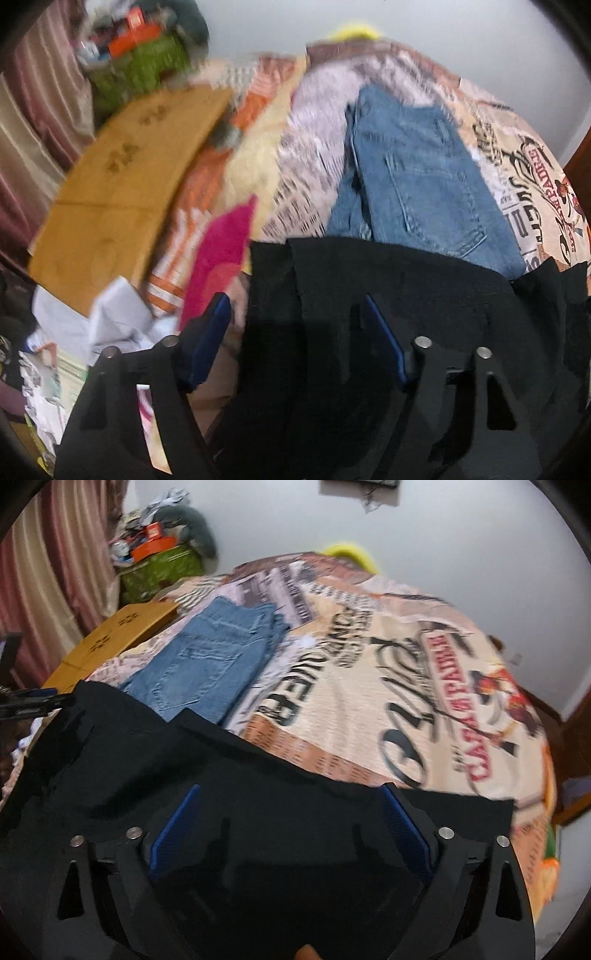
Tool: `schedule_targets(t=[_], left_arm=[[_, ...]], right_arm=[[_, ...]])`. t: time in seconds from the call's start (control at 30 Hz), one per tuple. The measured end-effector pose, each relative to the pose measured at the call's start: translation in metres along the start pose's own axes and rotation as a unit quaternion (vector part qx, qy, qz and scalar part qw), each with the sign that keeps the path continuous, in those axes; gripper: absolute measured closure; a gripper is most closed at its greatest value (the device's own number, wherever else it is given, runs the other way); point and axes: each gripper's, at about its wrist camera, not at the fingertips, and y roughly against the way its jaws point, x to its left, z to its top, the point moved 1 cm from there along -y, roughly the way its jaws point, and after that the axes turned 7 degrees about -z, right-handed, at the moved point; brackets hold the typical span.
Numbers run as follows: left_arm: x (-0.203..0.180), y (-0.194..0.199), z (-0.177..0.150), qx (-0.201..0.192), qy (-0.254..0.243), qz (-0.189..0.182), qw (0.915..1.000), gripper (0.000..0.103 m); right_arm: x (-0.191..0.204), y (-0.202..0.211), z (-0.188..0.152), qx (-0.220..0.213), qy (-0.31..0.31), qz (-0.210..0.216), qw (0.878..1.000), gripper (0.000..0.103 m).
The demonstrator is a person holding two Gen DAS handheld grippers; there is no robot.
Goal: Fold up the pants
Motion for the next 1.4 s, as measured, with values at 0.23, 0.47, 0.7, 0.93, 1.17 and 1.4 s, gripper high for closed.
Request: schedule_targets(t=[0.23, 0.47, 0.7, 0.93, 1.17, 1.4], left_arm=[[0.007, -0.03, 0.007, 0.036, 0.036, -0.041, 0.9978, 0.046], [0.007, -0.03, 0.015, 0.038, 0.035, -0.029, 0.9982, 0.073], [0.007, -0.009, 0.011, 0.016, 0.031, -0.026, 0.999, 0.088], [-0.006, 0.031, 0.008, -0.022, -0.002, -0.008, 0.9997, 0.091], [-0.019, 0.069, 0.026, -0.068, -0.015, -0.004, 0.9976, 0.093], [-0.03, 0.101, 0.031, -0.102, -0.017, -0.029, 0.9942, 0.093]], right_arm=[[0.018, -0.035, 0.019, 0.02, 0.039, 0.051, 0.998, 0.012], [0.05, -0.071, 0.019, 0.069, 0.105, 0.075, 0.989, 0.016], [0.05, -0.066, 0.013, 0.066, 0.089, 0.072, 0.991, 0.066], [0.056, -0.054, 0.01, 0.048, 0.11, 0.01, 0.993, 0.098], [0.036, -0.014, 0.03, -0.008, 0.086, -0.049, 0.995, 0.101], [0.029, 0.034, 0.042, -0.042, 0.049, -0.053, 0.996, 0.101]])
